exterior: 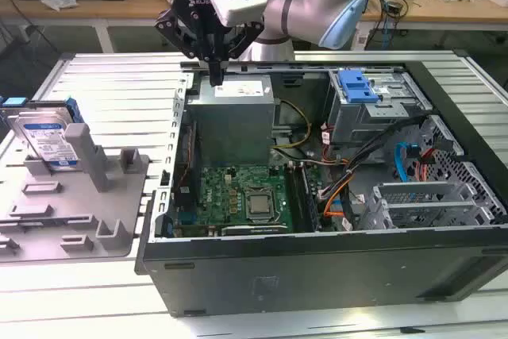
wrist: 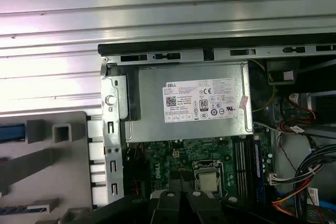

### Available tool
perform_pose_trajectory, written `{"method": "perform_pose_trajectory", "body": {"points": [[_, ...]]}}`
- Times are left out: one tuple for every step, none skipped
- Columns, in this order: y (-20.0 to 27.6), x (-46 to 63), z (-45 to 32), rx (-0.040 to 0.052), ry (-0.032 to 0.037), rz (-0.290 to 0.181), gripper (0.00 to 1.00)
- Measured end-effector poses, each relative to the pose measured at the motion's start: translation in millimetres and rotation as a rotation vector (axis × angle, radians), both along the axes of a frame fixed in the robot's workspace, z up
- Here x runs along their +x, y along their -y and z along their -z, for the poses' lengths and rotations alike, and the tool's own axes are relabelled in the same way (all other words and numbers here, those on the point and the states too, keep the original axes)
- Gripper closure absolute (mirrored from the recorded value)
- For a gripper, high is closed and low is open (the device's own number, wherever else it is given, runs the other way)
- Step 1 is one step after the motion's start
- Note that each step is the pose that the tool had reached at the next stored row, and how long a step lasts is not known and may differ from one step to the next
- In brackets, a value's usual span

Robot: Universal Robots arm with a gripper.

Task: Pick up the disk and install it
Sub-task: 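Reach for the disk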

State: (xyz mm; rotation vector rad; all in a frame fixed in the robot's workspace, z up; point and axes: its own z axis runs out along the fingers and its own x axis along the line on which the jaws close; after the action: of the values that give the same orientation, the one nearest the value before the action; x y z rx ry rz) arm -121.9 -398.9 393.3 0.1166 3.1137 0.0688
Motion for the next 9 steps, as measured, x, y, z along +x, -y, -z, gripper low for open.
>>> {"method": "perform_pose_trajectory", "body": {"points": [[0.0,0.0,0.0,0.0000,0.0001,0.000,0.89],[0.0,0.0,0.0,0.0000,0.0000,0.000,0.89],[0.0,0.0,0.0,0.0001,0.0000,0.000,0.89],[0.0,0.0,0.0,0.0000,0.0000,0.000,0.89],[0.0,0.0,0.0,0.0000,0.0000,0.000,0.89],[0.0,0.0,0.0,0.0000,0.0000,0.000,0.89],[0.0,0.0,0.0,0.0000,0.0000,0.000,0.89],[0.0,0.0,0.0,0.0000,0.0000,0.000,0.89],[0.0,0.0,0.0,0.0000,0.0000,0.000,0.89]]}}
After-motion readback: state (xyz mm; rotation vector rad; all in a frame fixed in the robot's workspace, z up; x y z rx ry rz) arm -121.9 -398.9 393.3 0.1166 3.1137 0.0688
